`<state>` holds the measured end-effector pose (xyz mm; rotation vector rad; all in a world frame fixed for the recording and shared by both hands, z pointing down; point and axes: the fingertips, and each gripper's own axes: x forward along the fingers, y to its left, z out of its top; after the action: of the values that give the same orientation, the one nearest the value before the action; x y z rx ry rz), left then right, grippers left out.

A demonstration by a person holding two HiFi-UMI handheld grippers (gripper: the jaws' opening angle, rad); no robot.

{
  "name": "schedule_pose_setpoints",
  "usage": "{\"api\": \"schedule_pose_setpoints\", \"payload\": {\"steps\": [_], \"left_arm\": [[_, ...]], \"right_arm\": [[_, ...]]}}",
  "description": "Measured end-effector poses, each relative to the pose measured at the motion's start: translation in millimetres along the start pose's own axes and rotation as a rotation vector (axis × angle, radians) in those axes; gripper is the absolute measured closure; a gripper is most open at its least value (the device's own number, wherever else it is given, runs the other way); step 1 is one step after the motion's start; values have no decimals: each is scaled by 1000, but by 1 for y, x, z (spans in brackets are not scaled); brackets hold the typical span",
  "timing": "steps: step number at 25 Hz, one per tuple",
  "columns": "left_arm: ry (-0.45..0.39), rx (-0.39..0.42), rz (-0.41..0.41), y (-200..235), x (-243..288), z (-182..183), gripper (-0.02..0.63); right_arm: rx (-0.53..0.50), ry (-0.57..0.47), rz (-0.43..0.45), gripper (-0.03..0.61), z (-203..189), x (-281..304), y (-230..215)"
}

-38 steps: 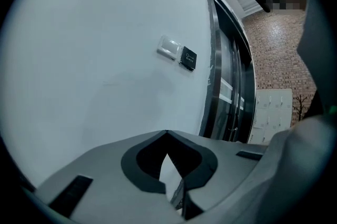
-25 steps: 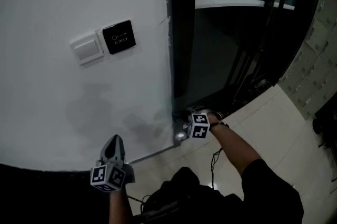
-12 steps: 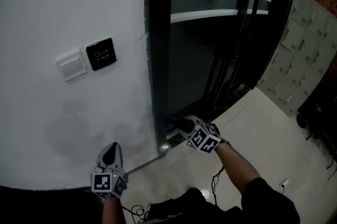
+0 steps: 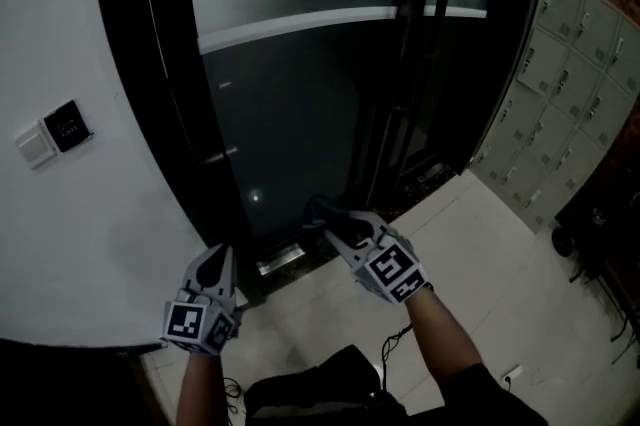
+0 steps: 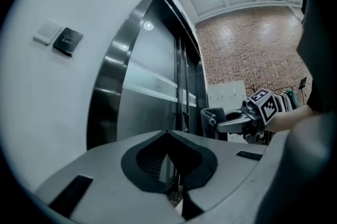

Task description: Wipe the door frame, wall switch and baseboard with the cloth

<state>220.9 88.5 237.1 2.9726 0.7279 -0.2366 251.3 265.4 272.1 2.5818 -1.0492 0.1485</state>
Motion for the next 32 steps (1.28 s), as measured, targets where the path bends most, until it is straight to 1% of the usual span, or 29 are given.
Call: {"api": "schedule_pose_setpoints", "payload": {"steps": [3,5,7,11,16,20,21,23,25,27,29,31,32], "left_arm": [[-25,-28,-3,-36,40,1,621],[-38,-18,-5,-51,64,5,621],[-38,4,-8,-58,86,5,621],[-36,16,31,-43,139,-2,621],[-21,-10,95,-14,208,-30,621],[-85,8,154,4,264,-18,621],[-93,26,175,9,272,-15,621],[-98,67,228,19,276,-3,621],[-124,99,285,29,270,15,621],[-155,124,353,42,256,29,621],[-171,156,458,59,236,35,621],[-181,202,592,71,211,40,621],[-177,230,667,75,198,40,621]], "right_arm": [[45,-58,13,489,-2,-36,-43],[79,-98,31,489,-5,-47,-71],[93,-121,34,489,-6,-45,-97],[105,-149,18,491,0,-21,-147],[108,-126,5,491,-4,-5,-204],[89,-198,35,491,14,23,-267],[93,-224,58,491,20,37,-276],[80,-271,137,491,36,70,-279],[47,-315,246,491,51,105,-266],[38,-366,363,491,66,141,-249],[40,-414,491,491,78,178,-229],[26,-435,640,491,87,209,-203],[2,-442,722,491,92,220,-189]]}}
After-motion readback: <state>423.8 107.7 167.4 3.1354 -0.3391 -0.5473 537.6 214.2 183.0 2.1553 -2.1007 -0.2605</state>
